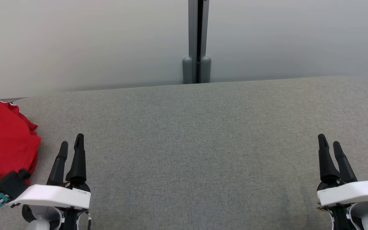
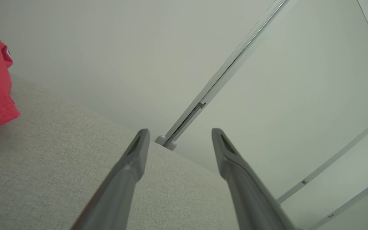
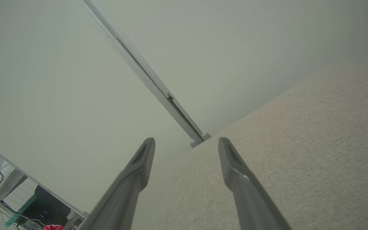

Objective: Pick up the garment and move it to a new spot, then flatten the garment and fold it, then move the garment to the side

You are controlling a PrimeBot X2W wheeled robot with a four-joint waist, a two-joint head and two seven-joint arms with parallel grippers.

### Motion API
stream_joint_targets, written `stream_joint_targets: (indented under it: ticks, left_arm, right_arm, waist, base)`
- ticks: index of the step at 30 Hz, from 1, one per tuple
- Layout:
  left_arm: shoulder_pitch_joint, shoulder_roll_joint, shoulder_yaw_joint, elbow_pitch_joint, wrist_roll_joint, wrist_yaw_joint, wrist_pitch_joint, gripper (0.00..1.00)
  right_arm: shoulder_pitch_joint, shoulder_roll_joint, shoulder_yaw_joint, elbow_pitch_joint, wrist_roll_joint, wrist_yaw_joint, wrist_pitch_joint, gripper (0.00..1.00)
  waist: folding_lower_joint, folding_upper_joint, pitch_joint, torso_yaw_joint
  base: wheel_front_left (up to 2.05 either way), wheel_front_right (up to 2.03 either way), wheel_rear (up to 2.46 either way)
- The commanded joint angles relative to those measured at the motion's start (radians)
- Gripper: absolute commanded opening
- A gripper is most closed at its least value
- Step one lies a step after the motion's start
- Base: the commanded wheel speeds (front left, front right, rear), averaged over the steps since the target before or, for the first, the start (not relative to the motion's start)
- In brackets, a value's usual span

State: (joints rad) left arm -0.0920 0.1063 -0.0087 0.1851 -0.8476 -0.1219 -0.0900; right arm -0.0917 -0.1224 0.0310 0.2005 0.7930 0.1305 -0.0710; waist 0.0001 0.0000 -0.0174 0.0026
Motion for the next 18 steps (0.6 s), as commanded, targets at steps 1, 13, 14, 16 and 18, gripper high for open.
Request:
stream_joint_targets:
  ticks: [1, 13, 14, 16, 18]
  left_arm:
    - [-0.012, 0.008, -0.001, -0.011, 0.035, 0.004, -0.009, 1.00]
    - [-0.003, 0.016, -0.022, 0.031, 0.213, 0.015, -0.045, 1.00]
    - [-0.002, 0.016, -0.023, 0.036, 0.226, 0.017, -0.047, 1.00]
    - [-0.002, 0.016, -0.027, 0.043, 0.251, 0.019, -0.053, 1.00]
    - [-0.001, 0.017, -0.030, 0.051, 0.277, 0.021, -0.058, 1.00]
  right_arm:
    - [-0.010, -0.010, 0.004, -0.010, -0.034, 0.000, -0.011, 1.00]
    - [-0.001, -0.012, 0.030, 0.013, -0.198, 0.000, -0.024, 1.00]
    - [-0.001, -0.013, 0.032, 0.015, -0.212, 0.000, -0.026, 1.00]
    - [0.001, -0.013, 0.032, 0.018, -0.236, 0.000, -0.031, 1.00]
    - [0.003, -0.013, 0.032, 0.019, -0.259, 0.000, -0.034, 1.00]
  waist:
    - [-0.0001, 0.0000, -0.001, 0.000]
    - [-0.0001, 0.0000, -0.005, -0.001]
    - [-0.0001, 0.0000, -0.006, 0.000]
    - [-0.0001, 0.0000, -0.008, 0.000]
    - [-0.0001, 0.0000, -0.009, 0.001]
  base:
    - [0.00, 0.00, 0.00]
    - [0.00, 0.00, 0.00]
    - [0.00, 0.00, 0.00]
    - [0.00, 0.00, 0.00]
    - [0.00, 0.00, 0.00]
